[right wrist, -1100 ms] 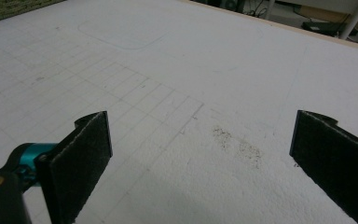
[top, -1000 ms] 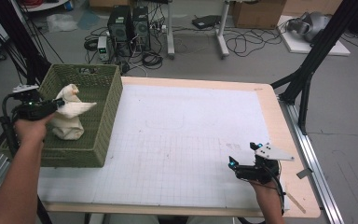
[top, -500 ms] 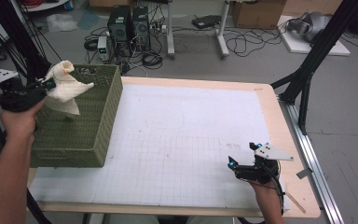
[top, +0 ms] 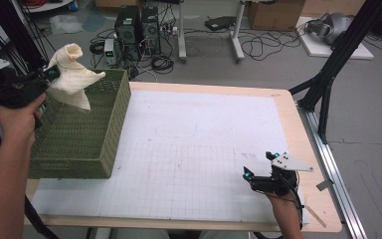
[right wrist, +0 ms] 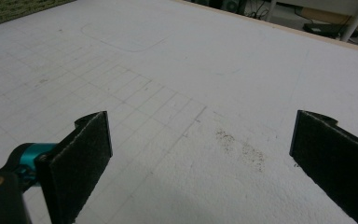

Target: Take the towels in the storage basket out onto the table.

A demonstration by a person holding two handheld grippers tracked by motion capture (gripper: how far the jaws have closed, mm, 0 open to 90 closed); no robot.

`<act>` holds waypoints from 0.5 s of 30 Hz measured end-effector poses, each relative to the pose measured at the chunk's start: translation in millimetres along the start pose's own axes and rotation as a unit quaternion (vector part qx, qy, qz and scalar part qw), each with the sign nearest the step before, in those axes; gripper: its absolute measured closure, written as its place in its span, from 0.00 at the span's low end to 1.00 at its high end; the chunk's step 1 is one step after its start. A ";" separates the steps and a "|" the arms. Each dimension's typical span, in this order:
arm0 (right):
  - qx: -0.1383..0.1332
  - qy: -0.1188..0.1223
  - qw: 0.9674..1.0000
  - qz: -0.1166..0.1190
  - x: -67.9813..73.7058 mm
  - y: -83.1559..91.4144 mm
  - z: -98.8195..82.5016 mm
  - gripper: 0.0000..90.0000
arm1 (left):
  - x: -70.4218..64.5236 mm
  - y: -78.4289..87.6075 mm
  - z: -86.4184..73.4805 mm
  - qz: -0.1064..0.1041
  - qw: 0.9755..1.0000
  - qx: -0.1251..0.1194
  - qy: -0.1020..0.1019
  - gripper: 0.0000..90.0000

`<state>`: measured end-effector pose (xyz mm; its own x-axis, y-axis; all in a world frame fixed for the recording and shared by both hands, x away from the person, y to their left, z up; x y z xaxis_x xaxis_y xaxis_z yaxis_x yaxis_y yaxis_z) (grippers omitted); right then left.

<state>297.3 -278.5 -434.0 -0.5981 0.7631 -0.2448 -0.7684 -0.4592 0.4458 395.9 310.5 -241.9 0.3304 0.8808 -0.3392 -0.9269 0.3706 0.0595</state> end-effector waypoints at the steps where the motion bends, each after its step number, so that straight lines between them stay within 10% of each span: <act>1: 0.002 -0.001 1.000 0.001 0.0 -0.1 -0.4 0.05 | -4.3 0.4 2.0 -0.006 1.000 -0.003 -0.002 0.88; 15: 0.001 0.001 1.000 0.001 0.6 0.7 0.7 0.05 | -62.4 -4.5 18.1 -0.078 0.996 -0.016 -0.035 0.88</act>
<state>296.6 -278.0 -433.3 -0.5996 0.7618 -0.2454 -0.7672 -0.4599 0.4471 382.7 259.2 -204.0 0.4808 0.8324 -0.2756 -0.8685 0.4953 -0.0196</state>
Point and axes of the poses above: each handheld gripper's, and its own axes: y roughly backward along the jaws, z roughly out of its top, x roughly to its left, the point moved 5 cm from there along -y, roughly forward along the jaws, and after that the axes turned 14 degrees about y, right-handed, at the moved point
